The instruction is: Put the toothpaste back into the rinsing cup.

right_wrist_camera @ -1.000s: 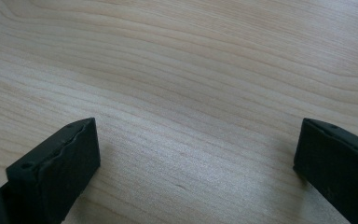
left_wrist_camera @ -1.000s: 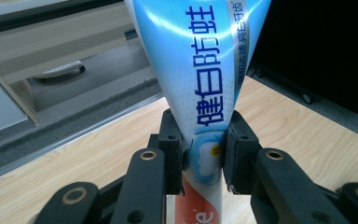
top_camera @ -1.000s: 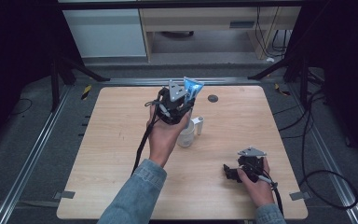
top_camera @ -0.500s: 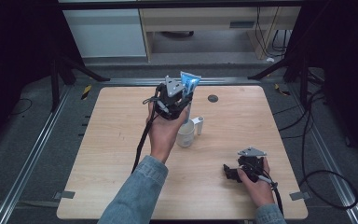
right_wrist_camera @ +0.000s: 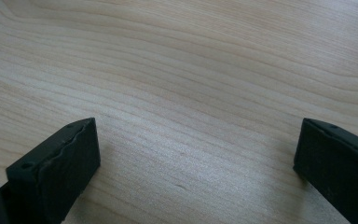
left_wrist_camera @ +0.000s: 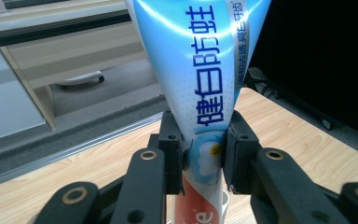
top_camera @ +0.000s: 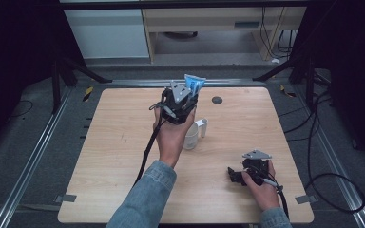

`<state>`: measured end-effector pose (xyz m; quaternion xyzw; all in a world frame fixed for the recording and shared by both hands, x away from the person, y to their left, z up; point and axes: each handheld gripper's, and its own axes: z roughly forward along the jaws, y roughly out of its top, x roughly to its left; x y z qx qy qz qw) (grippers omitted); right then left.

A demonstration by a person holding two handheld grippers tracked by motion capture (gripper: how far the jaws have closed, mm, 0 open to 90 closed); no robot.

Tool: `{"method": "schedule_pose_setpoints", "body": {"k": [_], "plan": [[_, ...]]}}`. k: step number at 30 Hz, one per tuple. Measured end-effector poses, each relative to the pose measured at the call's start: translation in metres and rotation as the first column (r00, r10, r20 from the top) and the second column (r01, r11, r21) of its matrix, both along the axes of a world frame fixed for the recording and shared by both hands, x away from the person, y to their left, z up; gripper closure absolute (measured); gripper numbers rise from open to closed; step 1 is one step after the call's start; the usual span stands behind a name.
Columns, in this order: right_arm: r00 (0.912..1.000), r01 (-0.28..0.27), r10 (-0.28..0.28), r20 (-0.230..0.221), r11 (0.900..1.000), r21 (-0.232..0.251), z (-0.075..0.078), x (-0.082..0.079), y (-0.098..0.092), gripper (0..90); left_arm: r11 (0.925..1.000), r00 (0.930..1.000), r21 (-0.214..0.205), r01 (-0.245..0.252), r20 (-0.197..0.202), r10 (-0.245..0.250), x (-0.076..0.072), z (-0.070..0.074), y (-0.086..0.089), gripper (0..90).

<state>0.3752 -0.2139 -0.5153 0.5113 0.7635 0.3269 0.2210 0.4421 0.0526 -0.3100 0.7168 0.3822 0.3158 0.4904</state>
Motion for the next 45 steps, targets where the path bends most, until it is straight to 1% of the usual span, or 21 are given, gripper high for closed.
{"method": "schedule_pose_setpoints", "body": {"k": [1,7,9,10,17,18,22,24,29,35,45], "plan": [[1.0,-0.001,0.001,0.001,1.0,-0.001,0.0,0.0,0.0,0.4,1.0,1.0,-0.009,-0.003,0.001,0.003,0.0,-0.002,0.0,71.9],[1.0,-0.001,0.001,0.002,1.0,-0.003,0.0,0.0,0.0,0.4,0.9994,0.9995,-0.018,-0.03,0.004,0.03,0.001,-0.012,0.0,71.9],[1.0,-0.001,0.001,0.002,1.0,-0.003,0.0,0.0,0.0,0.4,0.9992,0.9994,-0.019,-0.034,0.004,0.034,0.001,-0.013,0.0,71.9],[1.0,-0.001,0.001,0.002,1.0,-0.003,0.0,0.0,0.0,0.4,0.9989,0.999,-0.018,-0.044,0.01,0.044,0.002,-0.016,0.0,71.9],[1.0,0.0,0.0,0.002,1.0,-0.003,0.0,0.0,0.0,0.4,0.9984,0.9984,-0.014,-0.054,0.014,0.054,0.002,-0.025,-0.002,71.8],[1.0,0.0,0.0,0.002,1.0,-0.003,0.0,0.0,0.0,0.4,0.9985,0.9984,-0.007,-0.053,0.016,0.054,0.003,-0.027,-0.003,71.8],[1.0,0.0,0.0,0.001,1.0,-0.002,0.0,0.0,0.0,0.4,0.9986,0.9985,-0.012,-0.052,0.017,0.052,0.003,-0.03,-0.003,71.9],[1.0,-0.001,0.001,0.001,1.0,-0.002,0.0,0.0,0.0,0.4,0.9989,0.9989,-0.003,-0.046,0.011,0.046,0.004,-0.032,-0.004,71.9],[1.0,-0.001,0.001,0.001,1.0,-0.002,0.0,0.0,0.0,0.4,0.9987,0.9987,-0.006,-0.05,0.007,0.051,0.005,-0.038,-0.004,71.8],[1.0,-0.001,0.001,0.002,1.0,-0.002,0.0,0.0,0.0,0.4,0.9986,0.9985,-0.012,-0.052,0.013,0.053,0.003,-0.04,-0.004,71.9],[1.0,-0.001,0.001,0.001,1.0,-0.002,0.0,0.0,0.0,0.4,0.9984,0.9985,-0.012,-0.055,0.009,0.055,0.004,-0.046,-0.005,71.8]]}}
